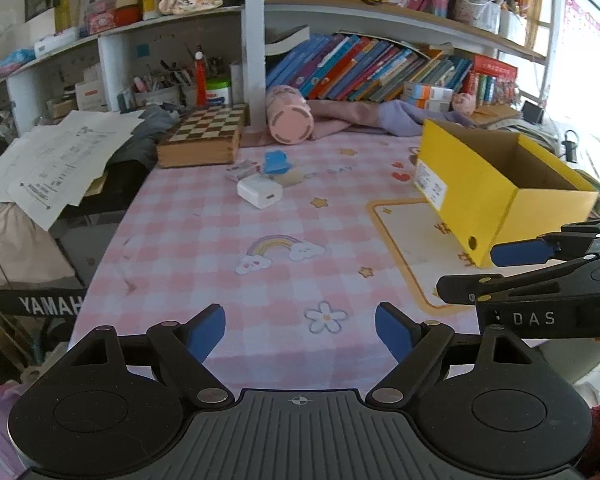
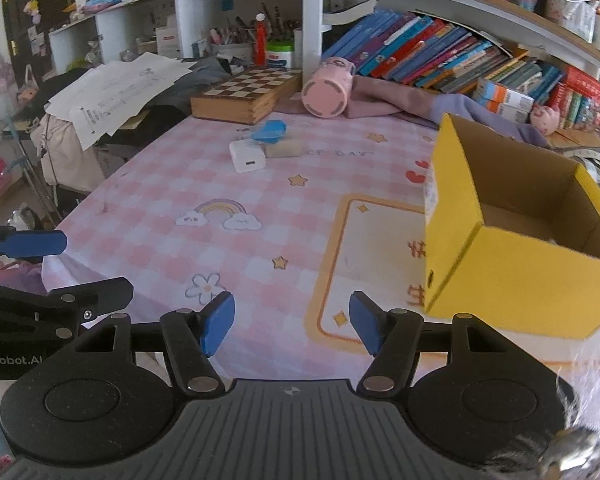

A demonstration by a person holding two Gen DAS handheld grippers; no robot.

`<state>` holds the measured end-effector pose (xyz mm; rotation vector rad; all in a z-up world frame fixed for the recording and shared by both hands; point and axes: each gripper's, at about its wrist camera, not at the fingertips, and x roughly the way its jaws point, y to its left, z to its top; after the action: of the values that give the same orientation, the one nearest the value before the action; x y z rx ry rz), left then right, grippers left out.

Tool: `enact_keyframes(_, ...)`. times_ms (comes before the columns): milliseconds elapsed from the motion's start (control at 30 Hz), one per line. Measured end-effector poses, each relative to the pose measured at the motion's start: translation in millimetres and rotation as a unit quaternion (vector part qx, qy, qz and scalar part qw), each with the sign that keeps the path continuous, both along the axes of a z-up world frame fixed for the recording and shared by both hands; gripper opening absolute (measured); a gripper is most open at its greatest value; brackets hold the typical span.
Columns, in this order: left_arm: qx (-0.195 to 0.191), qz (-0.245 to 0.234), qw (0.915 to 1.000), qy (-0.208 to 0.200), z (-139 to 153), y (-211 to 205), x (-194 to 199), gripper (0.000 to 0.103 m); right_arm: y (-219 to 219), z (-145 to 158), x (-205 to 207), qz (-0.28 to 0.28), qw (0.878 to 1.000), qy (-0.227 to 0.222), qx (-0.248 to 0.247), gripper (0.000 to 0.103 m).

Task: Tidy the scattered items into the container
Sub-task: 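Move both open tools back toward the white adapter and blue wrapped item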

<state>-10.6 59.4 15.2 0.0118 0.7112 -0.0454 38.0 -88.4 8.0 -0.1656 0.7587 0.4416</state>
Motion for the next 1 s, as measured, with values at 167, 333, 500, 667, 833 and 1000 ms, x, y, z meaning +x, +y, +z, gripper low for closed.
enact_keyframes(167,0.0,0.022,0.9997,0.004,-1,8,19,0.085,9,2,26,0.019,1.0,-0.002,0.002,0.062)
enact_keyframes(333,-0.001,0.04,0.9992,0.006,-2,13,42,0.085,15,3,57,0.027,1.0,-0.002,0.001,0.062)
enact_keyframes(500,-0.003,0.044,0.999,0.009,-5,14,68,0.085,20,3,89,0.037,0.999,0.0,-0.002,0.062)
enact_keyframes(667,-0.008,0.049,0.9987,0.014,-9,15,92,0.085,23,0,121,0.041,0.999,0.009,0.0,0.062)
enact_keyframes(833,-0.008,0.048,0.9986,0.019,-16,14,115,0.085,28,0,151,0.04,0.999,0.019,0.012,0.062)
enact_keyframes(1000,0.001,0.047,0.9987,0.02,-23,14,142,0.085,39,4,181,0.04,0.998,0.022,0.032,0.062)
